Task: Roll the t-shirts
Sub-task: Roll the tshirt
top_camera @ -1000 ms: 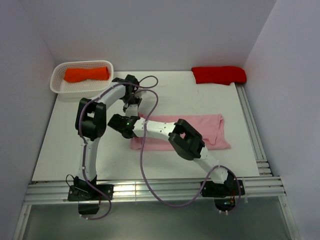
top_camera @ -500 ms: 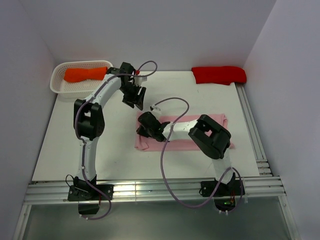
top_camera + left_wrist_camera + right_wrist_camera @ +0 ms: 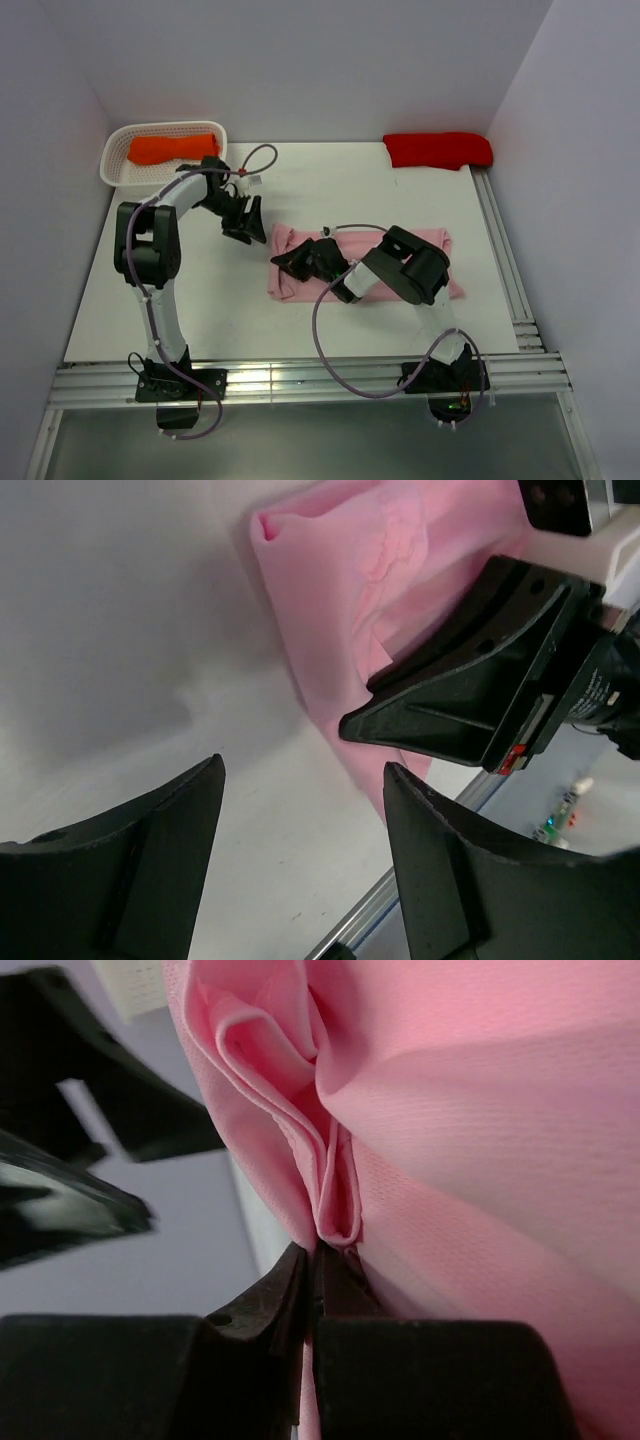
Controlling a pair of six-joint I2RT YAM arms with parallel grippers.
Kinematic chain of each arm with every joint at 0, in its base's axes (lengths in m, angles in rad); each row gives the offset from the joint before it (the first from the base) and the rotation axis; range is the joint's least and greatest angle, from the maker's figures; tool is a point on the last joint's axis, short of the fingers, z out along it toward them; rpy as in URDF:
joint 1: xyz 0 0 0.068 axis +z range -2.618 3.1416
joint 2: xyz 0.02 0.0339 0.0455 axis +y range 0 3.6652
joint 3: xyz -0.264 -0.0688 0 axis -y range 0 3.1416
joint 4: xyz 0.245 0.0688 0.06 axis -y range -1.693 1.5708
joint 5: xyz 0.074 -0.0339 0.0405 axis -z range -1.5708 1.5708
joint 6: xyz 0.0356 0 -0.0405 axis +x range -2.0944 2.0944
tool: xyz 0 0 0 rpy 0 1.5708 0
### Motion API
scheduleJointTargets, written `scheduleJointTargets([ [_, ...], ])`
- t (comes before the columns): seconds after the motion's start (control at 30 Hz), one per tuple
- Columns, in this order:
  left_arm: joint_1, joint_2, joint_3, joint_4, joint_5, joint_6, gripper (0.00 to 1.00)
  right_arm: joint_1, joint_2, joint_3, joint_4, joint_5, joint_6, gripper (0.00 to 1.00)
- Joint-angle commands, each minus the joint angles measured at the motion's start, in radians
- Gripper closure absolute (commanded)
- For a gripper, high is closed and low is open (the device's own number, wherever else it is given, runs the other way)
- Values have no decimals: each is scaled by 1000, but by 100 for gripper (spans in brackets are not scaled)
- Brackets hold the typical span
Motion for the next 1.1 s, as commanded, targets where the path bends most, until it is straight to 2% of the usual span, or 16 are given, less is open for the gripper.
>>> scheduleJointTargets([
  [0.0,-18,-1,-84,155,141,13,31,-3,48,-39,251,-38,123,100],
  [0.13,-15,33,-164,284,189,-65,32,-5,77,-94,365,-36,179,100],
  [0.3,-17,62,-177,347,184,-105,35,-9,78,-116,397,-38,193,100],
  [0.43,-20,88,-164,375,177,-169,41,-11,86,-116,403,-42,199,100],
  [0.63,-55,115,-134,361,125,-177,51,-9,85,-108,375,-53,194,100],
  [0.77,-78,120,-112,329,86,-176,65,-11,65,-99,301,-58,168,100],
  [0.8,-84,120,-105,324,54,-179,68,-11,45,-90,235,-58,145,100],
  [0.83,-93,120,-98,315,25,-180,79,-12,33,-82,198,-56,128,100],
  [0.87,-99,120,-92,304,5,-179,83,-12,19,-79,158,-52,110,99],
  [0.9,-104,118,-86,292,-35,-177,87,-11,-13,-67,68,-47,78,97],
  [0.93,-113,111,-86,289,-64,-177,96,-9,-30,-61,28,-38,61,89],
  [0.97,-119,105,-85,283,-88,-176,99,-9,-46,-55,-15,-32,40,85],
  [1.0,-126,100,-83,274,-111,-170,100,-9,-79,-38,-114,-27,3,80],
  [1.03,-136,96,-82,266,-160,-169,100,-8,-96,-29,-164,-18,-16,70],
  [1.07,-144,95,-74,255,-183,-166,100,-6,-112,-10,-210,2,-36,66],
])
